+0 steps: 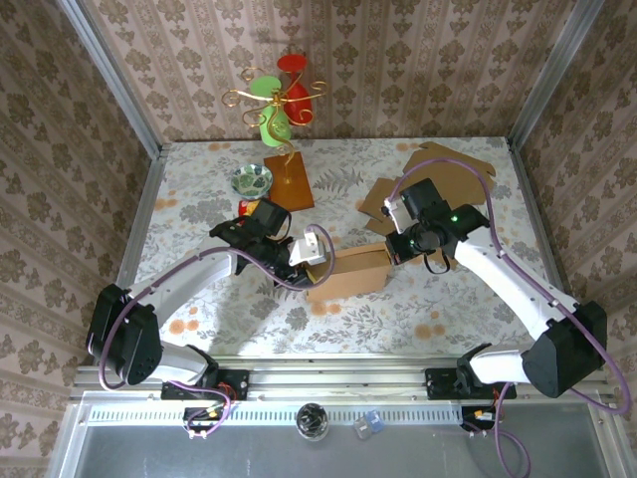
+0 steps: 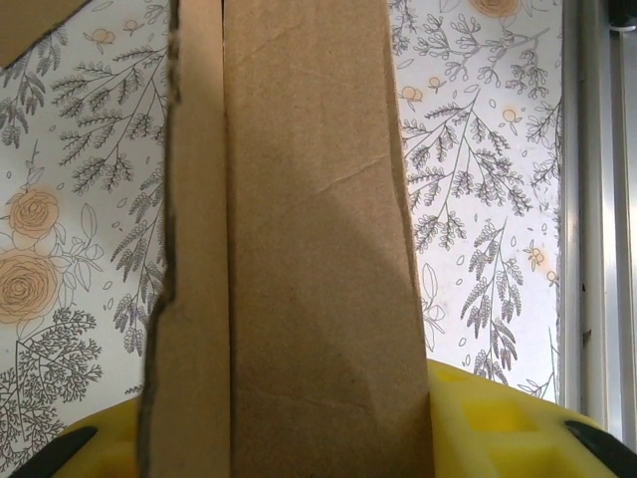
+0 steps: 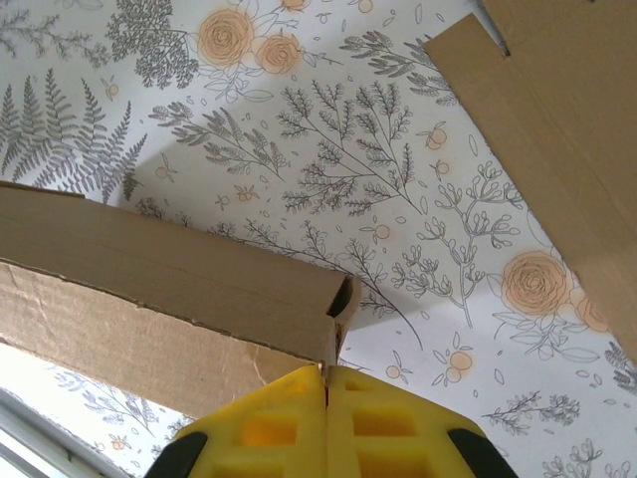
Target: Fold the paper box
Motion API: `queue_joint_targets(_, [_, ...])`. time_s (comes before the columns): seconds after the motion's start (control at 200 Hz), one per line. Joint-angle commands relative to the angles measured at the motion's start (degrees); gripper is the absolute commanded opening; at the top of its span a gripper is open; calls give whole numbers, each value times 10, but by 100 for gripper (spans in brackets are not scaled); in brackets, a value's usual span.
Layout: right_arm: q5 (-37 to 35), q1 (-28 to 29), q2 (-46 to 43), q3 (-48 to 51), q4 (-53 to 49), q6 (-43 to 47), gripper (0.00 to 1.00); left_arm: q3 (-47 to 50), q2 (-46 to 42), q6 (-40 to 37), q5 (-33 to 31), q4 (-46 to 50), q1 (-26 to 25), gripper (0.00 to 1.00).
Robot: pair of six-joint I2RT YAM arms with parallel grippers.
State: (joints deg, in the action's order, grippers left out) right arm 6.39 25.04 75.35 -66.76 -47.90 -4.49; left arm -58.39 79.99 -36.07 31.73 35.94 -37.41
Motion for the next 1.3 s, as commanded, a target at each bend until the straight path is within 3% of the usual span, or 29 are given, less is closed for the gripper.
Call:
queue_joint_targets(0.0, [-15, 3, -22, 7, -19, -55, 0, -2, 0, 28, -3, -19, 4, 33])
queue_joint_targets(0.42, [4, 8, -50, 50, 16, -172, 0, -1, 9, 36, -1, -24, 7, 32])
queue_joint_targets(0.72, [-14, 16, -60, 85, 37, -182, 0, 4, 10, 41, -1, -29, 9, 32])
queue_joint_targets(0.965, [-77, 44, -97, 135, 78, -175, 0, 11, 9, 50, 4, -38, 14, 33])
queue_joint_targets(1.15, [-109, 60, -103, 140, 86, -180, 0, 14, 4, 58, -2, -45, 17, 40])
queue_joint_targets(1.295, [-133, 71, -101, 128, 83, -192, 0, 30, -21, 84, -16, -75, 19, 55])
